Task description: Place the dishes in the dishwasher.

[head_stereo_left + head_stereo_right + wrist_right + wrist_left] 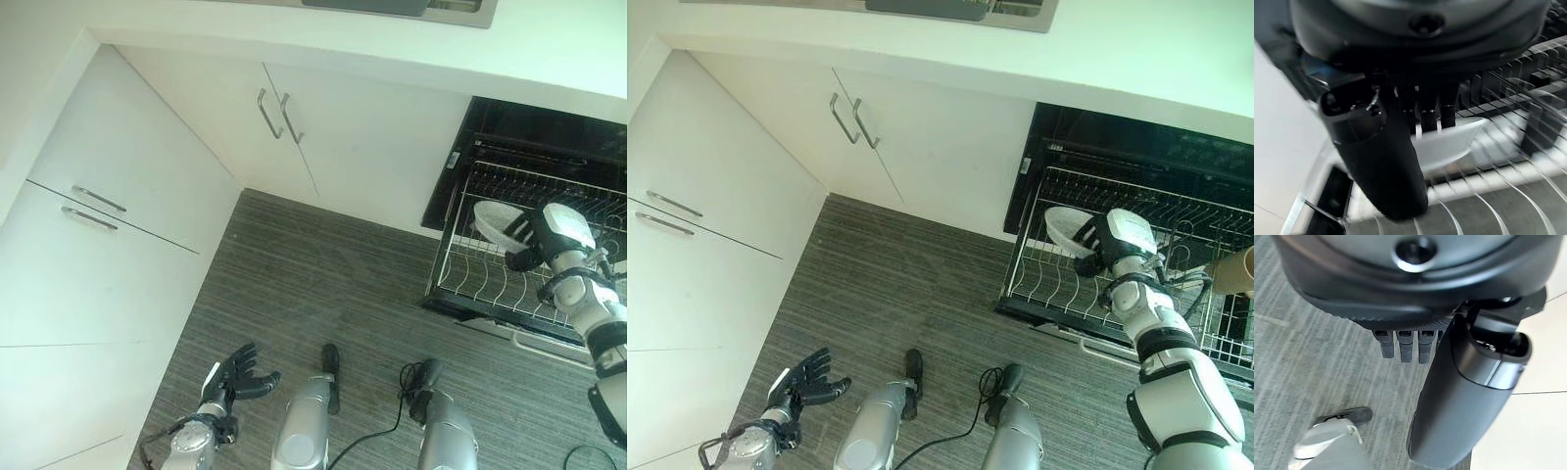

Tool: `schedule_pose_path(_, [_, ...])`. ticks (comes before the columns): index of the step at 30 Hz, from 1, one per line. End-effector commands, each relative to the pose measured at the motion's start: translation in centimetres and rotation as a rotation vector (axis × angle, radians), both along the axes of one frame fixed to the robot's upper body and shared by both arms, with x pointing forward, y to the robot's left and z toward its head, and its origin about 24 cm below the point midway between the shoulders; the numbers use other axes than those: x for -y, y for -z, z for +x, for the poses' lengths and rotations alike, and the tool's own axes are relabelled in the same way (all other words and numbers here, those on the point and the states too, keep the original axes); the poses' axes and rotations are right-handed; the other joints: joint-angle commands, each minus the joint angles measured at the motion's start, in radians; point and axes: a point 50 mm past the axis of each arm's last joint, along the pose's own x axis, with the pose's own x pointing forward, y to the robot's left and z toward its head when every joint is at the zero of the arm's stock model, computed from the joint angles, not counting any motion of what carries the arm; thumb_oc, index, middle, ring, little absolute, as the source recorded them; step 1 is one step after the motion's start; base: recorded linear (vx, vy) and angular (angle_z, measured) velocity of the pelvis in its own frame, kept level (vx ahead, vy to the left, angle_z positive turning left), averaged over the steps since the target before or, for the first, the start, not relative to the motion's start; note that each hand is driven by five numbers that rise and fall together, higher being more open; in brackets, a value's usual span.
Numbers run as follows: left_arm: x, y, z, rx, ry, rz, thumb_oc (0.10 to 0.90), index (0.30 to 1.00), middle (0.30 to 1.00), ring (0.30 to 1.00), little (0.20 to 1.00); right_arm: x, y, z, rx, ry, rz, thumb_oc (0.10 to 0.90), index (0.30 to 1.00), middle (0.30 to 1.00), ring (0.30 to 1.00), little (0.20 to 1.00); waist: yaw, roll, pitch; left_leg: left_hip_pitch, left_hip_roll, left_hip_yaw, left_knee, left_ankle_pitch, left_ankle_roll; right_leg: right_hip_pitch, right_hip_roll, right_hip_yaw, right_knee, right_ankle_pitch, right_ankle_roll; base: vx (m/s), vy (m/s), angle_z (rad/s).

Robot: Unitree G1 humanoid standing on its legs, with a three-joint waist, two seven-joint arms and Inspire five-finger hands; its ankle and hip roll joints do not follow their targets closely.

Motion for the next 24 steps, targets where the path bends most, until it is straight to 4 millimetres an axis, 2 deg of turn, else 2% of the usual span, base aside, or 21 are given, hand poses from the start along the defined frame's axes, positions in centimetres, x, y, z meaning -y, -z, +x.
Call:
schedule_pose_path(1, [-2.1,-0.6,-1.4,-0.013,0.023,0.055,0.800,0.900,0.900,0.900,0.900,1.6,0.0,-0.7,-0.069,0.076,0.183,0.800,0.900,0.900,0.900,0.900,-0.003,-0.035,-0.041,-0.015,0.024,-0.088,0.046,-0.058,-0.030,0.070,-0.050,0.069,-0.051,-0.005,0.130,0.00,0.000,0.00])
schedule_pose_path(4, [-2.2,-0.4,-1.5,-0.028,0.022,0.052,0.800,0.900,0.900,0.900,0.900,1.7,-0.4,-0.6,-0.069,0.080,0.332,0.800,0.900,0.900,0.900,0.900,-0.008,-0.043,-0.049,-0.002,0.031,-0.080,0.046,-0.061,-0.032,0.078,-0.045,0.071,-0.051,-0.007,0.126,-0.01,0.023,-0.03])
schedule_pose_path(10, [-2.0,-0.1,-1.9,-0.059,0.044,0.061,0.800,0.900,0.900,0.900,0.900,2.5,-1.6,-0.8,-0.056,0.078,0.413,0.800,0.900,0.900,0.900,0.900,-0.014,-0.071,-0.074,0.025,0.047,-0.062,0.046,-0.065,-0.036,0.096,-0.040,0.071,-0.051,-0.009,0.126,-0.03,0.034,-0.06])
schedule_pose_path(11, [-2.1,0.0,-2.2,-0.069,0.055,0.073,0.800,0.900,0.900,0.900,0.900,2.6,-2.5,-0.7,-0.008,0.059,0.425,0.800,0.900,0.900,0.900,0.900,-0.023,-0.083,-0.085,0.039,0.054,-0.053,0.046,-0.068,-0.037,0.105,-0.036,0.073,-0.051,-0.010,0.126,-0.04,0.041,-0.04])
schedule_pose_path(13, [-2.1,0.1,-2.4,-0.077,0.051,0.076,0.800,0.900,0.900,0.900,0.900,2.5,-3.2,-0.6,0.034,0.048,0.439,0.800,0.900,0.900,0.900,0.900,-0.028,-0.090,-0.093,0.048,0.056,-0.047,0.046,-0.070,-0.037,0.112,-0.033,0.075,-0.051,-0.011,0.126,-0.03,0.065,-0.09])
schedule_pose_path(14, [-2.2,0.3,-2.9,-0.096,0.038,0.078,0.800,0.900,0.900,0.900,0.900,2.0,-4.3,-0.2,0.136,0.033,0.538,0.800,0.900,0.900,0.900,0.900,-0.042,-0.104,-0.110,0.066,0.062,-0.035,0.046,-0.075,-0.038,0.127,-0.029,0.076,-0.051,-0.013,0.128,-0.02,0.077,-0.12])
schedule_pose_path(16, [-2.2,0.7,-3.6,-0.115,0.015,0.081,0.800,0.900,0.900,0.900,0.900,1.7,-4.9,-0.3,0.214,0.014,0.578,0.800,0.900,0.900,0.900,0.900,-0.056,-0.118,-0.127,0.084,0.070,-0.020,0.046,-0.080,-0.039,0.140,-0.026,0.077,-0.051,-0.015,0.129,0.00,0.082,-0.18])
schedule_pose_path(18, [-2.5,1.2,-4.7,-0.137,-0.040,0.079,0.800,0.900,0.900,0.900,0.900,1.7,-5.7,-1.2,0.318,-0.007,0.638,0.800,0.900,0.900,0.900,0.900,-0.086,-0.140,-0.148,0.105,0.085,0.006,0.046,-0.085,-0.041,0.156,-0.022,0.078,-0.051,-0.017,0.130,0.00,0.080,-0.27])
schedule_pose_path(20, [-2.6,1.6,-5.5,-0.152,-0.090,0.075,0.800,0.900,0.900,0.900,0.900,1.3,-5.7,-2.2,0.387,-0.018,0.715,0.800,0.900,0.900,0.900,0.900,-0.113,-0.155,-0.160,0.124,0.099,0.026,0.046,-0.089,-0.041,0.169,-0.016,0.083,-0.051,-0.017,0.130,0.02,0.040,-0.19])
schedule_pose_path(23, [-2.5,2.2,-6.6,-0.175,-0.140,0.073,0.800,0.900,0.900,0.900,0.900,0.6,-4.4,-4.2,0.477,-0.017,0.829,0.800,0.900,0.900,0.900,0.900,-0.151,-0.170,-0.179,0.149,0.113,0.053,0.046,-0.096,-0.039,0.184,-0.006,0.094,-0.051,-0.022,0.129,0.04,0.023,-0.34])
schedule_pose_path(24, [-2.2,2.8,-7.5,-0.195,-0.194,0.059,0.800,0.900,0.900,0.900,0.900,-0.8,-2.8,-6.3,0.615,0.016,0.934,0.800,0.900,0.900,0.900,0.900,-0.194,-0.177,-0.196,0.172,0.125,0.088,0.046,-0.106,-0.036,0.194,0.005,0.108,-0.051,-0.029,0.128,0.04,0.034,-0.48])
